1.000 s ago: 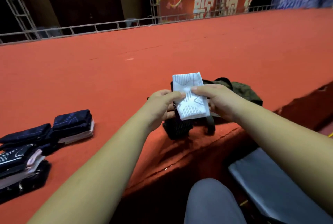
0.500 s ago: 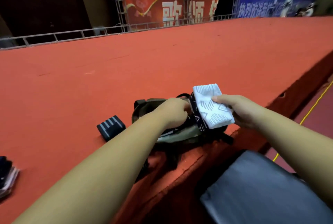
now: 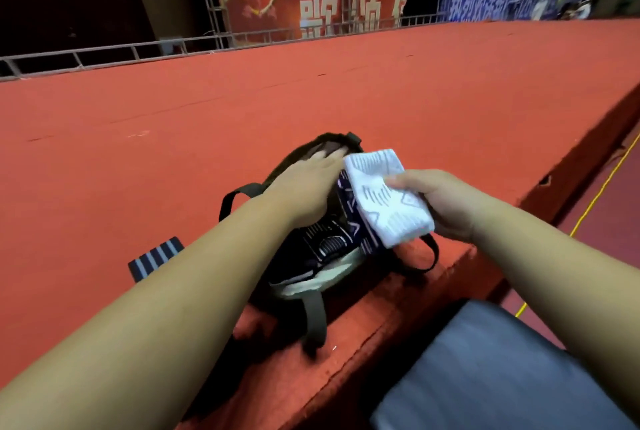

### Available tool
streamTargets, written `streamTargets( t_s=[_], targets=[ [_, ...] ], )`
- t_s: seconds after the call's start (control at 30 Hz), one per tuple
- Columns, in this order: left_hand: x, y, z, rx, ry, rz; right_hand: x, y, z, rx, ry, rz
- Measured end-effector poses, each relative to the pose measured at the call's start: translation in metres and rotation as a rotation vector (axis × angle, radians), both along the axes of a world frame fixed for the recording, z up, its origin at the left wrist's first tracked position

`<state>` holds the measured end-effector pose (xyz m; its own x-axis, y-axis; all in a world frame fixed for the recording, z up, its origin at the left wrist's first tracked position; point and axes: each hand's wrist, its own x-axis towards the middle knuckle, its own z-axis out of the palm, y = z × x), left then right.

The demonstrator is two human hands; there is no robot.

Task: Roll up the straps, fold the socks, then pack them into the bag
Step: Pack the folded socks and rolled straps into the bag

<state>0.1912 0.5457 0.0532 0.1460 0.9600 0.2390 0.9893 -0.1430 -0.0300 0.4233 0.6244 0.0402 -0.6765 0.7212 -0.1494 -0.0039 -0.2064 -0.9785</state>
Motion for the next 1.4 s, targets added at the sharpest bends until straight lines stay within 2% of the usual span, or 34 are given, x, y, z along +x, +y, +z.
streamTargets(
  t_s=[0.07, 0.2, 0.37, 0.63, 0.77, 0.87, 0.97, 1.0, 1.07, 1.13, 1.23, 1.4],
  targets=[
    [-0.002, 0.0, -0.006, 0.022, 0.025, 0.022, -0.009, 0.013, 0.009, 0.093, -0.069, -0.119],
    [-0.004, -0.008, -0.018, -0.119, 0.209, 0.117, -0.012, 0.04, 0.012, 0.062, -0.165, -0.168],
    [-0.008, -0.017, -0.017, -0.013, 0.215, 0.121, -0.026, 0.047, 0.003, 0.083, -0.292, -0.111],
    [-0.005, -0.015, -0.026, 0.082, 0.067, 0.139, -0.051, 0.039, 0.008, 0.536, -0.724, -0.018],
    [0.008, -0.014, -0.032, 0.126, 0.159, 0.072, -0.061, 0.031, 0.0, 0.732, -0.918, -0.002],
    [0.015, -0.016, -0.031, 0.043, 0.171, 0.085, -0.056, 0.029, -0.009, 0.704, -0.869, -0.047],
    [0.025, -0.018, -0.027, -0.051, 0.13, 0.122, -0.044, 0.037, -0.02, 0.452, -0.552, -0.287],
    [0.028, -0.018, -0.027, -0.069, 0.136, 0.125, -0.04, 0.039, -0.022, 0.438, -0.53, -0.374],
    [0.032, -0.017, -0.028, -0.089, 0.142, 0.131, -0.03, 0.039, -0.028, 0.536, -0.711, -0.405],
    [0.033, -0.016, -0.029, -0.111, 0.135, 0.126, -0.025, 0.032, -0.034, 0.581, -0.867, -0.292],
    [0.038, -0.013, -0.028, -0.184, 0.156, 0.125, -0.023, 0.03, -0.044, 0.535, -0.782, -0.243],
    [0.044, -0.009, -0.027, -0.303, 0.185, 0.195, -0.023, 0.036, -0.03, 0.66, -0.76, -0.418]
  ],
)
